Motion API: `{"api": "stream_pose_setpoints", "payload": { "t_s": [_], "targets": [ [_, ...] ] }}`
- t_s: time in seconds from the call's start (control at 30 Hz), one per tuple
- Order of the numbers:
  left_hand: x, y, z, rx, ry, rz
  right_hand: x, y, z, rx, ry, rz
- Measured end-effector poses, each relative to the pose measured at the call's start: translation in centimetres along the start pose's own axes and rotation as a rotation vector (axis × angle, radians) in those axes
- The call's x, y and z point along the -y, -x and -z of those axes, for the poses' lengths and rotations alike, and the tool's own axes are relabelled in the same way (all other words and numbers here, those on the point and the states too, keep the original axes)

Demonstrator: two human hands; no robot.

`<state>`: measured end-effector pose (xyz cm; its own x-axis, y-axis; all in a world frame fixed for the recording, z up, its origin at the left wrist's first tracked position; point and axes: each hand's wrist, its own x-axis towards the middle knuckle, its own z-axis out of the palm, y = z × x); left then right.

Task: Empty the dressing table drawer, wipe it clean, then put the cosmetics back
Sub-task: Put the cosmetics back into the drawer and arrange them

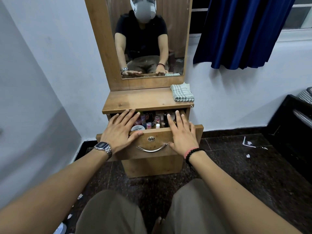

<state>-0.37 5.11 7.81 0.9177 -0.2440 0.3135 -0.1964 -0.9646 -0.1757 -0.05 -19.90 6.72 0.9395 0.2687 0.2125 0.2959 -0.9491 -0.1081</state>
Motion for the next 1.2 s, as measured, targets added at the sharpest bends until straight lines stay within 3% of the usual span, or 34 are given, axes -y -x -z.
{"api": "stream_pose_setpoints", "payload": {
  "t_s": [0.7,1.2],
  "targets": [
    [1.7,-4.1,-1.6,0.019,0.053,0.009,-0.7,-4.7,-0.7,0.018,0.030,0.017],
    [1.4,-6.3,-2.4,-0.140,0.151,0.087,-1.6,-7.4,-2.0,-0.023,0.161,0.071]
  ]
}}
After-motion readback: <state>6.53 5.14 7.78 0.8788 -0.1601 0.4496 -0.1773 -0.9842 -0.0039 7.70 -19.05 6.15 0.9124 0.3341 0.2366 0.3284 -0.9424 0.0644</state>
